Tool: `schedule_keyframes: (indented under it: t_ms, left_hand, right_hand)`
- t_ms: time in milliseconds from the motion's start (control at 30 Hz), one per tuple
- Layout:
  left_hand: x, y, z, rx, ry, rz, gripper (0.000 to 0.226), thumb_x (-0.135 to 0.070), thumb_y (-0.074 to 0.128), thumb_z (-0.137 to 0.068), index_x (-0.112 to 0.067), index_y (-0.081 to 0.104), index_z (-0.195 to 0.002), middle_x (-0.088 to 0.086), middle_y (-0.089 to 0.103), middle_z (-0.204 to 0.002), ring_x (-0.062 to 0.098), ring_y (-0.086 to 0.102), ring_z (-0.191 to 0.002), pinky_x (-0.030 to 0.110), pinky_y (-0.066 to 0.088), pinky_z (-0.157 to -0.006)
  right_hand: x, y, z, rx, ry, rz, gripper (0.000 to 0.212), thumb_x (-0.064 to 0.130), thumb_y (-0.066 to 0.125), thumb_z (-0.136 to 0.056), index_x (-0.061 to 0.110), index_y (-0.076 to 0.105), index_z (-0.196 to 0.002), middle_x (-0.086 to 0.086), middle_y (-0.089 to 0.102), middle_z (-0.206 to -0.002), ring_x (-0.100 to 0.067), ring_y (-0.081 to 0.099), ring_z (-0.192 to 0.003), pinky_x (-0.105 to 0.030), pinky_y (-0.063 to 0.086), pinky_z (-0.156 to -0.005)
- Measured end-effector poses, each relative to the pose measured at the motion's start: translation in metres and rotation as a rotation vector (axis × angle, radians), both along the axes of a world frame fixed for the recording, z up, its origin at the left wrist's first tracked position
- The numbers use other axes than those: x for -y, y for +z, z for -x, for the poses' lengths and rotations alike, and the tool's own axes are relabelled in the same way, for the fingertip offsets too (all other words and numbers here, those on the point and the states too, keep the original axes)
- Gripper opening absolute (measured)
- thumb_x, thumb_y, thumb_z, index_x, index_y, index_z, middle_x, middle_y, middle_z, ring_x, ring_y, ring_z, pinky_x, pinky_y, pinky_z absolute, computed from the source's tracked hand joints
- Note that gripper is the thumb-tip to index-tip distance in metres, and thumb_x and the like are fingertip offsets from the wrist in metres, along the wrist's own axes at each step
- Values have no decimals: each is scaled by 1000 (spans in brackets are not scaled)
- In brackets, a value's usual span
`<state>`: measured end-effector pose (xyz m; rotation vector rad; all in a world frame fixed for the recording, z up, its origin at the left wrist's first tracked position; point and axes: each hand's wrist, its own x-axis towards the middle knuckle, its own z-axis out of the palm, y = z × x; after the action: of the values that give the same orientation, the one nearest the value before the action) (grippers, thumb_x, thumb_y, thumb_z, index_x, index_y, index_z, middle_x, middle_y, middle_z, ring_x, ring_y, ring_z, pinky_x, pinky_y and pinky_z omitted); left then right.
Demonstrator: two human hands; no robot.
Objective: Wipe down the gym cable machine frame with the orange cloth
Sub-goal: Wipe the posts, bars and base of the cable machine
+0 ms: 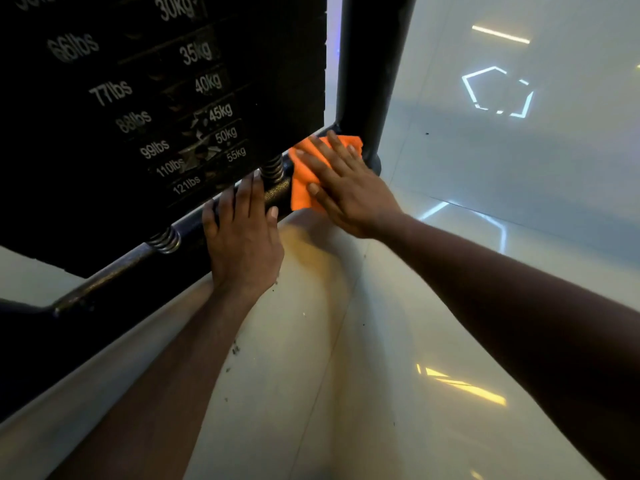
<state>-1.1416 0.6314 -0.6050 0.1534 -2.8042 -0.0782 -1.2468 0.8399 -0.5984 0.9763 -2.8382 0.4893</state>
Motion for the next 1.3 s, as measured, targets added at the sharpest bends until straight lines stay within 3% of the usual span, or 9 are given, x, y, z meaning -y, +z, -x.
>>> schedule_keyframes:
  t_ms: [133,333,533,633,733,900,1033,1133,1300]
  left_hand:
    - [-1,0,1,2,-5,-12,63,-38,36,-114,-14,20,-170,6,31,-174,29,26,-161,56,19,-129]
    - [0,0,0,4,-4,-11,63,-39,33,-113,-15,20,-170,6,32,-174,28,28,-160,55,21,-129]
    - [0,1,-1,8,-14,-25,63,-39,36,-114,-15,21,-170,6,32,-174,29,28,-160,55,20,-129]
    - [-1,1,-1,4,-9,-15,63,-39,34,-114,-15,20,-170,7,32,-173,29,28,-160,54,21,-128]
    - [-2,2,-1,12,-4,-10,64,-40,32,-114,-15,18,-171,6,31,-174,29,27,-160,54,20,-128]
    - [-3,5,-2,6,-7,-35,63,-39,35,-114,-15,19,-171,6,33,-173,28,29,-160,53,20,-129]
    - [2,7,-8,22,-48,-69,63,-35,39,-114,-14,22,-171,5,29,-175,27,25,-162,51,17,-131]
    - [3,17,-21,65,-97,-112,62,-31,41,-114,-13,23,-170,6,27,-176,25,21,-164,55,17,-133]
    - [-3,57,-72,194,-152,-230,58,-23,49,-112,-9,33,-166,12,35,-172,29,25,-163,58,18,-132]
  right_hand:
    - [11,4,-3,61,-162,113,68,58,27,-115,28,9,-175,0,0,-183,-25,-9,-168,-56,1,-135]
    - [15,-6,-10,-1,-22,59,68,57,32,-116,30,10,-175,0,0,-183,-24,-14,-167,-47,-9,-133]
    - [30,-5,-13,63,-193,147,71,60,29,-114,27,12,-174,-4,-1,-183,-31,-12,-168,-55,-8,-132]
    - [28,0,-16,81,-159,167,67,56,36,-115,28,19,-173,-4,5,-182,-32,-7,-168,-59,4,-132]
    - [20,9,-14,80,-167,178,65,36,56,-113,25,30,-171,-5,17,-180,-34,8,-167,-57,22,-130]
    - [13,14,-27,137,-143,208,71,18,73,-103,22,41,-167,-6,29,-177,-37,21,-165,-58,32,-127]
    - [6,24,-37,186,-145,211,73,14,77,-99,21,46,-165,-8,40,-172,-38,32,-161,-60,42,-123]
    - [-2,37,-54,205,-127,196,69,11,74,-100,20,48,-163,-7,40,-172,-36,31,-162,-57,43,-123]
    - [-24,70,-111,261,-99,162,55,19,67,-105,20,54,-158,-6,47,-168,-36,40,-158,-56,48,-118]
